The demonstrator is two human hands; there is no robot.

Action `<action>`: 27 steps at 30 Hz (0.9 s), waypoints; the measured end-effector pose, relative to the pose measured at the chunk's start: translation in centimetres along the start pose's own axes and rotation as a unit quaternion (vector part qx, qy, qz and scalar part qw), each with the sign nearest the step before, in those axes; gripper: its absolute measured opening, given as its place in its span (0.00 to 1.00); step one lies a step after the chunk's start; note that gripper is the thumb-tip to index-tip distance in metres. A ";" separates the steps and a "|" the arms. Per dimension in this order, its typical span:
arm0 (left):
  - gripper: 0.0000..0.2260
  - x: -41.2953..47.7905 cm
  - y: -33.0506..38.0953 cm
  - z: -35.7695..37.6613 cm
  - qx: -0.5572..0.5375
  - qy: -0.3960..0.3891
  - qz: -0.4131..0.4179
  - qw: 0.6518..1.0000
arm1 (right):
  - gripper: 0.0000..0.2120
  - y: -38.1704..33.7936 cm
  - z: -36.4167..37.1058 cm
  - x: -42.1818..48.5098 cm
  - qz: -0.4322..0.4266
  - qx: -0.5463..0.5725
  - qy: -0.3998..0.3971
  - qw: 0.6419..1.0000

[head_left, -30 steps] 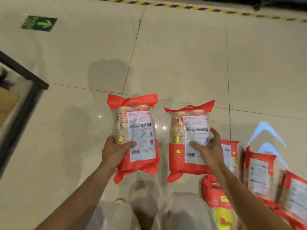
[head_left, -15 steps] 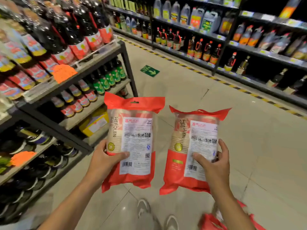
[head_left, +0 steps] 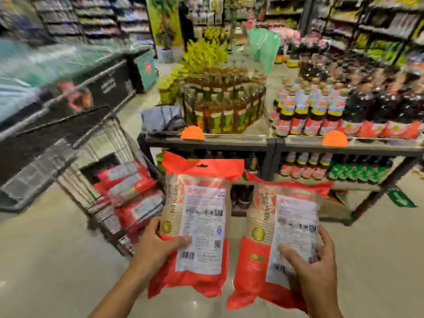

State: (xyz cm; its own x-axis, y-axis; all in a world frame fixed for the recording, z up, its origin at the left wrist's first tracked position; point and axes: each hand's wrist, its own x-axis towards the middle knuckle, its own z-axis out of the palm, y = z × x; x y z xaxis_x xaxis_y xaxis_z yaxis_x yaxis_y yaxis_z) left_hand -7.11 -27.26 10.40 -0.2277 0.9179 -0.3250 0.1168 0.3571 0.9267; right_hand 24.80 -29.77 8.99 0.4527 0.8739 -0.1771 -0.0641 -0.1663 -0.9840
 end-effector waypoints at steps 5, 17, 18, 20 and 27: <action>0.30 1.8 -3.0 -17.8 -0.033 0.094 -0.013 0.995 | 0.44 0.3 18.4 -4.9 -0.009 -0.016 -0.092 0.996; 0.35 14.0 -2.3 -39.5 -0.039 0.170 -0.054 0.983 | 0.45 -0.1 45.2 -5.3 0.006 0.000 -0.195 0.981; 0.33 15.8 -1.9 -40.3 -0.035 0.168 -0.057 0.984 | 0.45 0.5 46.8 -4.5 0.007 0.000 -0.195 0.981; 0.30 19.5 -0.8 -41.7 -0.020 0.155 -0.054 0.986 | 0.45 1.7 50.3 -2.9 0.022 0.003 -0.189 0.982; 0.19 35.5 3.2 -45.4 0.062 0.084 -0.047 0.993 | 0.46 6.7 60.1 2.6 0.098 0.029 -0.110 0.989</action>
State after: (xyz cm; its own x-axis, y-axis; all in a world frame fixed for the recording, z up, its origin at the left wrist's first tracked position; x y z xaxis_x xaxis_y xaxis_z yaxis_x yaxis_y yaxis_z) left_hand -58.71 -1.44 10.36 -0.4007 0.8410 -0.3636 0.2027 0.4684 0.8600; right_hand -27.88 -1.20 0.83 0.2223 0.9065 -0.3589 -0.1854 -0.3221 -0.9284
